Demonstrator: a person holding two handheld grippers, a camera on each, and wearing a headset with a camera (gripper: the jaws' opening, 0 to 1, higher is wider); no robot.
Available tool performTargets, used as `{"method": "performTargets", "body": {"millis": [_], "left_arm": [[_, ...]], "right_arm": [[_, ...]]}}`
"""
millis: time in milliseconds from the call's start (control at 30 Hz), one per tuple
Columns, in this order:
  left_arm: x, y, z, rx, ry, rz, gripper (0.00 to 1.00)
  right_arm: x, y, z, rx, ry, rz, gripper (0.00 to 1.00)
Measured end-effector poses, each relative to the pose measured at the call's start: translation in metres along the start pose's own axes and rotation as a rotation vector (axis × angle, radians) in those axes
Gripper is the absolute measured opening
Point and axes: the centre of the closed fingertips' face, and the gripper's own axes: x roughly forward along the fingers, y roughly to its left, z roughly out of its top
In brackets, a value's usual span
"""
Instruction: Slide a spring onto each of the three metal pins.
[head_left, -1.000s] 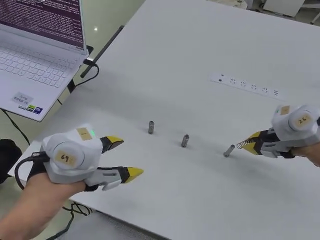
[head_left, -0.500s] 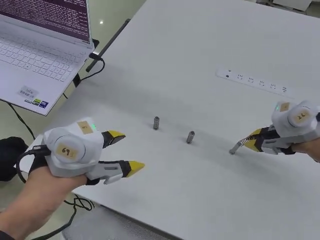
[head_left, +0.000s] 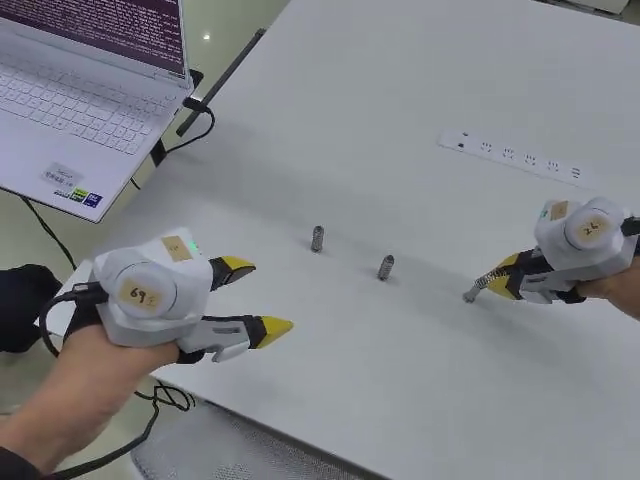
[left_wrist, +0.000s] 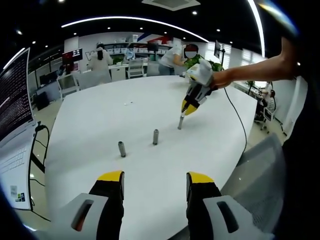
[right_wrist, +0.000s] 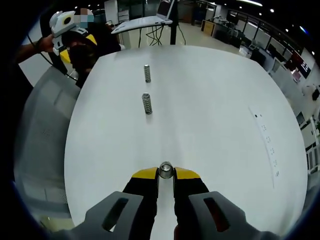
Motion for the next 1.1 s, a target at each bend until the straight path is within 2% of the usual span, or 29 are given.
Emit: {"method": "performTargets", "body": {"millis": [467,1100], "left_arm": [[-0.002,0.004,-0.005,-0.001,0.0,-0.001,0.45],[-0.004,0.014,0.002,-0.006,-0.011,0.014,0.46]], "right_arm": [[0.018,0.003,-0.004,-0.053,0.058,0.024,0.09],[0.039,0.003,-0.018,-0.076,0.119,0.04,0.09]]}}
